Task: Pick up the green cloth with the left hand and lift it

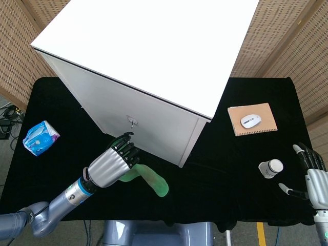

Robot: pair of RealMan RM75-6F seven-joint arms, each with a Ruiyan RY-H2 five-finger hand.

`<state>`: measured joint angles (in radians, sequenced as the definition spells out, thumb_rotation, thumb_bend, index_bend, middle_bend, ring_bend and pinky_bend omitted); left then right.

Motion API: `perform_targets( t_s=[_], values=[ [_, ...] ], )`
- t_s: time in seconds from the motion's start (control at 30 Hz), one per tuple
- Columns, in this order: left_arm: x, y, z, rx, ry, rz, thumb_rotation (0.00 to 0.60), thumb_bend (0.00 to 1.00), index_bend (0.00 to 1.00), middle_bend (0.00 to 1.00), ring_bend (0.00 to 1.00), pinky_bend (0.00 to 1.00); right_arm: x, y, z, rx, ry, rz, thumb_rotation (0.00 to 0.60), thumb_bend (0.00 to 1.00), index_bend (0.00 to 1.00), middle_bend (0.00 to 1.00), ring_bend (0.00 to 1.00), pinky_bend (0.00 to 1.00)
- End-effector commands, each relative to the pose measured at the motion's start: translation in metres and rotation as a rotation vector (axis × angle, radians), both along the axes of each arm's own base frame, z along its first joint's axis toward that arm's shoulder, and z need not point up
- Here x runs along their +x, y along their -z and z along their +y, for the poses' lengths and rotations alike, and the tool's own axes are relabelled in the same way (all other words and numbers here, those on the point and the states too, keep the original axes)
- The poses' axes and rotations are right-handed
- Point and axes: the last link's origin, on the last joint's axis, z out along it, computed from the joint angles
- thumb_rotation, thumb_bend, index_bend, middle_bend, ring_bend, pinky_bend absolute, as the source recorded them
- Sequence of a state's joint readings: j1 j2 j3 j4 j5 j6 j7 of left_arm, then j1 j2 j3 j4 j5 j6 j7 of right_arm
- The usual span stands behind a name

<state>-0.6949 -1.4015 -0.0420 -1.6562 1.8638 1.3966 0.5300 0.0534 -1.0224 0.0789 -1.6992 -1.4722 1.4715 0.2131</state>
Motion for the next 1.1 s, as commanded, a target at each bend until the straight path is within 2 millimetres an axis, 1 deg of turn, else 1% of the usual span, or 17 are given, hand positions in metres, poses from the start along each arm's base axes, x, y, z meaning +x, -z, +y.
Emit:
perform_targets(
  t_s=[0.03,0.4,0.7,0.97,1.1],
  values=[
    [0.002,-0.001,0.002,0.005,-0.007,0.005,0.600,0.73,0.72,0.48,0.40,0.30,0.000,0.000,0.000,-0.001,-0.001,-0.001,0.600,0.08,0.00,0.00,0.00,0.00],
    [0.013,-0.003,0.006,0.021,-0.010,0.001,0.600,0.73,0.72,0.48,0.40,0.30,0.000,-0.002,0.000,-0.006,-0.004,-0.007,0.600,0.08,0.00,0.00,0.00,0.00],
    [0.009,0.000,0.013,0.024,-0.041,0.025,0.600,0.73,0.72,0.48,0.40,0.30,0.000,-0.001,0.000,-0.004,-0.003,-0.005,0.600,0.08,0.00,0.00,0.00,0.00],
    [0.001,0.013,0.016,0.016,-0.060,0.063,0.600,0.72,0.72,0.48,0.40,0.30,0.000,-0.001,0.000,-0.002,-0.002,-0.004,0.600,0.08,0.00,0.00,0.00,0.00],
    [0.002,0.012,0.016,0.015,-0.064,0.042,0.600,0.70,0.72,0.48,0.40,0.30,0.000,-0.002,0.000,-0.004,-0.001,-0.006,0.600,0.08,0.00,0.00,0.00,0.00]
  ],
)
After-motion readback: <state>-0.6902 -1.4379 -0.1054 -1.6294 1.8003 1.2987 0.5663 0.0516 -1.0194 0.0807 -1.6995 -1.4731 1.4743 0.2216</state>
